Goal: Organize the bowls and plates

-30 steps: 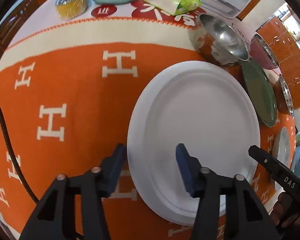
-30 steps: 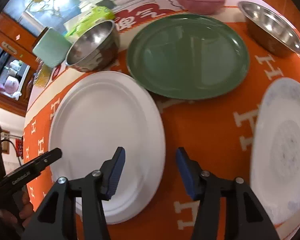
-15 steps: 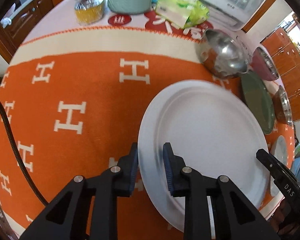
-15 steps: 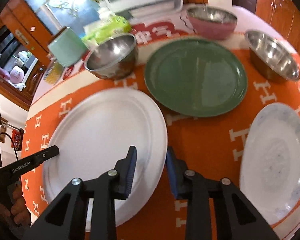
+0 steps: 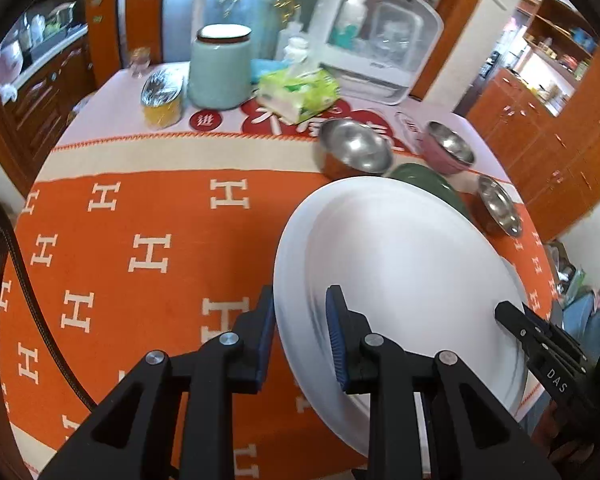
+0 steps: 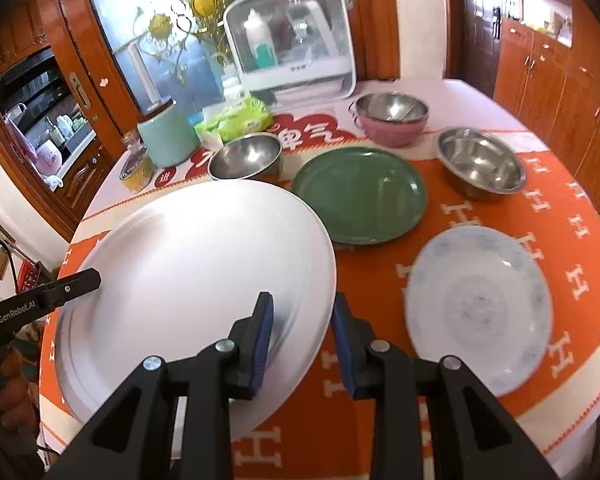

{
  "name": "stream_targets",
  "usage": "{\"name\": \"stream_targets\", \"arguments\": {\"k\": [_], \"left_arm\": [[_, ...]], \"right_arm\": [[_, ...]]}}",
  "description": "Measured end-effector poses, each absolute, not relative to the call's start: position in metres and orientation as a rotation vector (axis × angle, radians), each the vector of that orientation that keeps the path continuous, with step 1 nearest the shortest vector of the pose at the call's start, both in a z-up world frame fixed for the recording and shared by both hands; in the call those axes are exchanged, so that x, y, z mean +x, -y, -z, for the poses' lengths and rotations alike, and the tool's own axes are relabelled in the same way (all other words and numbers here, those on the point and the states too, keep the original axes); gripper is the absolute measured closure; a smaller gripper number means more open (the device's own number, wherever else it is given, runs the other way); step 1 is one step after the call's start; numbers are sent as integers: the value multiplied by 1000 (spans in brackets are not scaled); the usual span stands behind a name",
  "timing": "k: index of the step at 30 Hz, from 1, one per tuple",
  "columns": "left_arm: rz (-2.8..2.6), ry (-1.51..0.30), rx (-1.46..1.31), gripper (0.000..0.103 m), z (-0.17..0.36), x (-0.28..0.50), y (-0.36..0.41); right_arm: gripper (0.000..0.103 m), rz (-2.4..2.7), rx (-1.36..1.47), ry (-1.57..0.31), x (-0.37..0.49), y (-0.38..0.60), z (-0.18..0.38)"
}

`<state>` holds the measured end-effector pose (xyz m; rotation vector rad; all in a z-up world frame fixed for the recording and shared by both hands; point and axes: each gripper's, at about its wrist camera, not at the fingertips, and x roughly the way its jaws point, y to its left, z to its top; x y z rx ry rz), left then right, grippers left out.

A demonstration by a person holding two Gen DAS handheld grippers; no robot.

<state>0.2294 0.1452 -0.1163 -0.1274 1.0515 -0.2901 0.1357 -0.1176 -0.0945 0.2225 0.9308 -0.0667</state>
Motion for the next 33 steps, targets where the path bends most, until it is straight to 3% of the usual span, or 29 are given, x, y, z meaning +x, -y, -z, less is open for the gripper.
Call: {"name": "stream_targets", "arguments": {"k": [13,33], "left_arm": [[326,-1077,-70,80,112,155,-111],[133,-1275,-95,80,178,72,-68]], "right_arm": [[71,87,148,-938,68,141,90],[71,-83,97,-1184,21,180,157]]}}
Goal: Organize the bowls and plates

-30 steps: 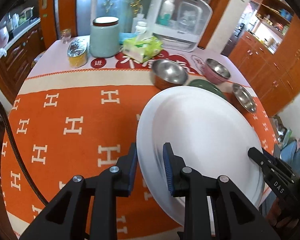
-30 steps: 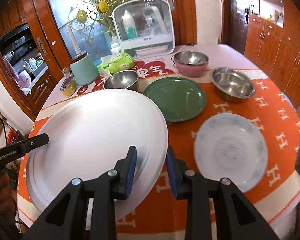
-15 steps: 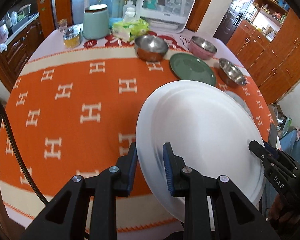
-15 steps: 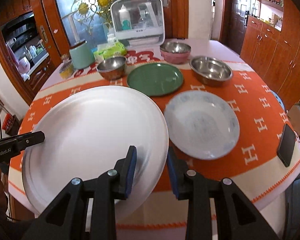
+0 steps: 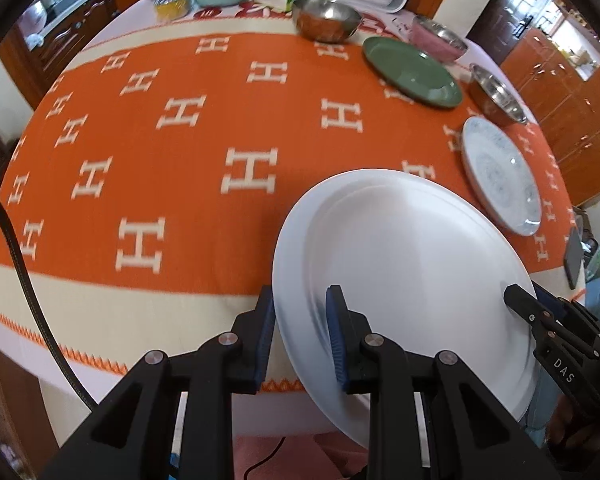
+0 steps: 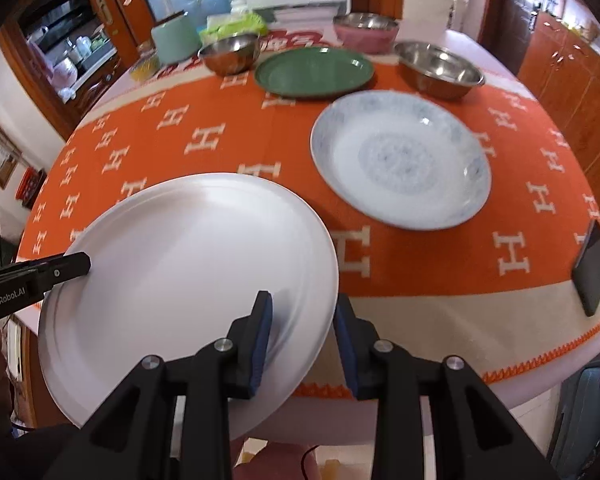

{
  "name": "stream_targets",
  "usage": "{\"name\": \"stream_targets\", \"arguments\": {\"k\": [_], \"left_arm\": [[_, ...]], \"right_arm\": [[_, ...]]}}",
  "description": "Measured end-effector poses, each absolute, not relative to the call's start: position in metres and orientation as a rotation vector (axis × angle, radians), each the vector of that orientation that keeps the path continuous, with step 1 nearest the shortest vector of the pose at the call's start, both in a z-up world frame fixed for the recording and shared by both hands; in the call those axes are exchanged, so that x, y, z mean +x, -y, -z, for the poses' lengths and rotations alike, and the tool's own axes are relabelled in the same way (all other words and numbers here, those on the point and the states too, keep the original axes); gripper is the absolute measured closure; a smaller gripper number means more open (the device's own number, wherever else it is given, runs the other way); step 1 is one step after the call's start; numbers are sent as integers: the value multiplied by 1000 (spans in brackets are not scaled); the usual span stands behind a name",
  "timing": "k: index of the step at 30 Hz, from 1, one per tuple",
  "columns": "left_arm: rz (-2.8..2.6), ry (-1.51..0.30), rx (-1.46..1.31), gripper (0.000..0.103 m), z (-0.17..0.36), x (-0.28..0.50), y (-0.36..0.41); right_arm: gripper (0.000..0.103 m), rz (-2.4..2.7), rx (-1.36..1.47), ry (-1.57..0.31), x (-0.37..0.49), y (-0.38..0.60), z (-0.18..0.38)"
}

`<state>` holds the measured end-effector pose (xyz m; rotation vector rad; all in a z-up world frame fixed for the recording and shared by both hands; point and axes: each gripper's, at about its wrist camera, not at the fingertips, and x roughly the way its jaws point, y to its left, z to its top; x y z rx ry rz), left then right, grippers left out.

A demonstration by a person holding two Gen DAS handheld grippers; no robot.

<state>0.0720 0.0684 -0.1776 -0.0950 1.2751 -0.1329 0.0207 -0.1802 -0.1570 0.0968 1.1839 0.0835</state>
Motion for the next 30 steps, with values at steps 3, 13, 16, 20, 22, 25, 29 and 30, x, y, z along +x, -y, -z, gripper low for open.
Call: {"name": "stream_targets", "arguments": {"k": [3,13,16,20,22,25,29,30], "left_arm": [[102,-1282,-89,80,184,66,-64],[34,-1293,-138,80,197,56,-60],[21,-1286,-132,79,197,54,-58],[23,-1275,-117,78,193,53,-57],[33,-1271,-110,75,190,53,-58],[50,-1256,-94,72,183,56,-62],[109,-1240,-84,69,174,68,-66],[122,-1239,-79,69,172,71,-66]], "right_arm": [[71,-111,91,-1200,22,183,164],[60,-172,52,-1230,23,186,186],[53,-187,55,-1216,24,187,186],[46,-175,55,-1211,25,188,184],[45,-157,65,-1206,25,190,182],[42,-117,84,-1196,25,193,178],[41,-39,120,-1182,24,198,171],[41,-18,130,-1180,23,199,168]]}}
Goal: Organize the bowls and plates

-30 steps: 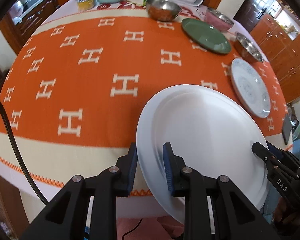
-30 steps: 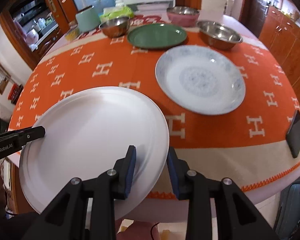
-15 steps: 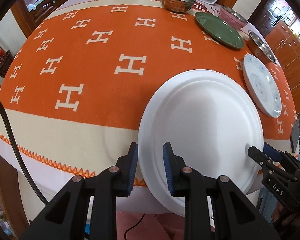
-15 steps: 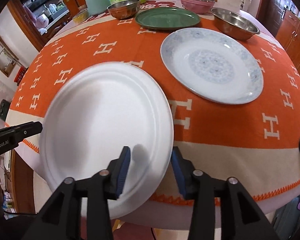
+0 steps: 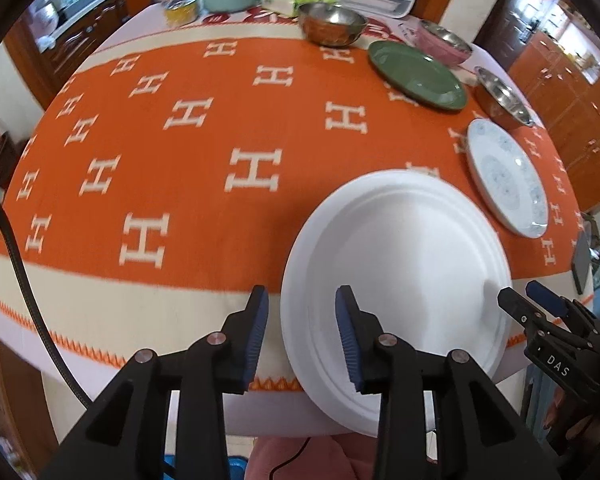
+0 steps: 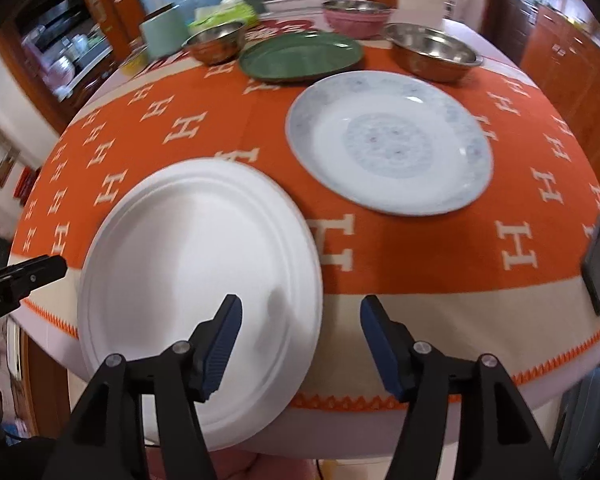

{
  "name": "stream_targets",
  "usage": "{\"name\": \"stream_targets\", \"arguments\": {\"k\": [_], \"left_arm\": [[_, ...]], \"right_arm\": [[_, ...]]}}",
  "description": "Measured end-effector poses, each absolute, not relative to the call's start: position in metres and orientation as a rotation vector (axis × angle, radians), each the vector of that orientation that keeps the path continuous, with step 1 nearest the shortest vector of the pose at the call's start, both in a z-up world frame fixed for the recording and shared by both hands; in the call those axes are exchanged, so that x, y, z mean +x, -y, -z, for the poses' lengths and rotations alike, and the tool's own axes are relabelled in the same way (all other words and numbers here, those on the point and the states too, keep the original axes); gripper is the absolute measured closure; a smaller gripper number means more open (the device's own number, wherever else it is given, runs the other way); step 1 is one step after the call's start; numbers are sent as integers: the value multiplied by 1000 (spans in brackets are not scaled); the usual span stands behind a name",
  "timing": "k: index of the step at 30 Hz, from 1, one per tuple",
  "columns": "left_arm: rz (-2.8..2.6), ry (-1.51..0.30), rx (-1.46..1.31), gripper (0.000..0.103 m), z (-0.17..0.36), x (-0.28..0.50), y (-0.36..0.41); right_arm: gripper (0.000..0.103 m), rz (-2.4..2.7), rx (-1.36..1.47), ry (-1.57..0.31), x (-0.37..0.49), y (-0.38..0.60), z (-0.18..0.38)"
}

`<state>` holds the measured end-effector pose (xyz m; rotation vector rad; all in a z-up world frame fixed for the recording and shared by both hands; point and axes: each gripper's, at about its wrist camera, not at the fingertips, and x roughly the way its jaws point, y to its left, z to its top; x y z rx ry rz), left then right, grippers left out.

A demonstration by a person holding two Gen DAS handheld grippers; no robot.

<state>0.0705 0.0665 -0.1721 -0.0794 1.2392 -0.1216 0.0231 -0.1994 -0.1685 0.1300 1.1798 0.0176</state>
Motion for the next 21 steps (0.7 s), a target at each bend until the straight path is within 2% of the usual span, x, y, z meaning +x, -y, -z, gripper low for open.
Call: {"name": "stream_targets", "arguments": {"k": [4,15,16,19,21], "left_arm": [[200,-1211,-46,57,163,81,-65],[453,-1151,42,41,140,95,-37],[464,-1148,49,37,138,96,-32],[501,-1135,78,32,133,96,-17],[522,-1129,86,31,130,95,-7]], "right_arm": [[39,56,172,-1160,17,202,160],[36,153,280,-1051,-16,201,137],[36,157,290,-1038,-19,202,135],[30,159,321,-1003,-25,210,130],[29,157,339,-982,-27,217,128]]}}
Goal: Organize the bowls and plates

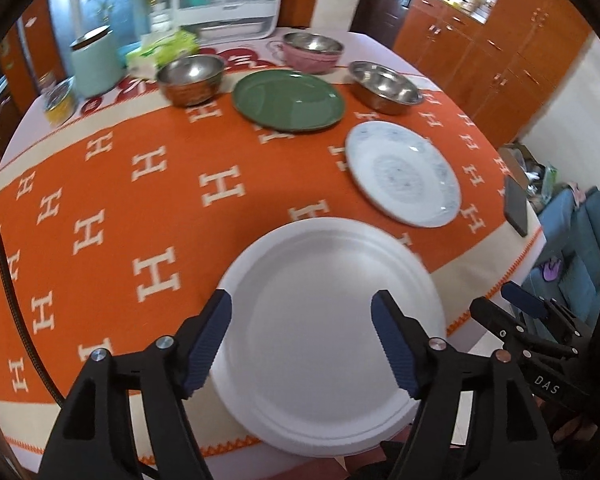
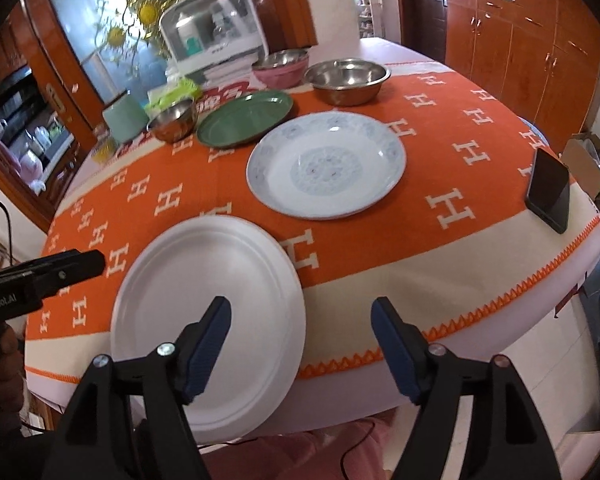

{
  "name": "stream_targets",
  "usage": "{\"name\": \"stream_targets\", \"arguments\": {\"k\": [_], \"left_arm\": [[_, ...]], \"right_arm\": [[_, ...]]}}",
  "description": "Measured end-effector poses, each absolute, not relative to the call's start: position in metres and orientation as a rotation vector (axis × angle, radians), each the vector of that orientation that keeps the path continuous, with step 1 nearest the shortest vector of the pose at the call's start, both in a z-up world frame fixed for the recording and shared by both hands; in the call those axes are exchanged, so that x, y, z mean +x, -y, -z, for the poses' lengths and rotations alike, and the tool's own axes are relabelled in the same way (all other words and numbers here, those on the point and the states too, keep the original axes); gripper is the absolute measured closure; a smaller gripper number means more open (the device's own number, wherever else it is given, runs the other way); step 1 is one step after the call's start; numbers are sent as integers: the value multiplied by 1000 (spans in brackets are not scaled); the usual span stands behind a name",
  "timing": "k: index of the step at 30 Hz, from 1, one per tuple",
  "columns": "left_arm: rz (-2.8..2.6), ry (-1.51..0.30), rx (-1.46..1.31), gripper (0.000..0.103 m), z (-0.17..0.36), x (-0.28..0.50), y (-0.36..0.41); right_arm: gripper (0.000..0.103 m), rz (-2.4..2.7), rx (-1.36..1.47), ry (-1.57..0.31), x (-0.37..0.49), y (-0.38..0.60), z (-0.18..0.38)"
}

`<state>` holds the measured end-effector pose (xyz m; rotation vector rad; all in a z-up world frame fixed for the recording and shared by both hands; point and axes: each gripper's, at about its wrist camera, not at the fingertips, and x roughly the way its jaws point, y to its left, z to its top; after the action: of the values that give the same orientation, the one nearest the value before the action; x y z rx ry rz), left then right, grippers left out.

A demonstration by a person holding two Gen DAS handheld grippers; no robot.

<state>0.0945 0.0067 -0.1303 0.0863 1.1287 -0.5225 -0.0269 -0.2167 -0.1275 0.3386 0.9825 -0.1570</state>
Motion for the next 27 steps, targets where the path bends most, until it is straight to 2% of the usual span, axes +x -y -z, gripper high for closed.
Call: {"name": "stream_targets", "arguments": {"k": [3,27], "left_arm": [[531,-1116,100,26,127,91,7],[229,-1117,-3,23,125,95,113]], "right_arm": [[29,141,380,-968,-27,230,127],[29,-145,394,-1025,41,371,133]]}}
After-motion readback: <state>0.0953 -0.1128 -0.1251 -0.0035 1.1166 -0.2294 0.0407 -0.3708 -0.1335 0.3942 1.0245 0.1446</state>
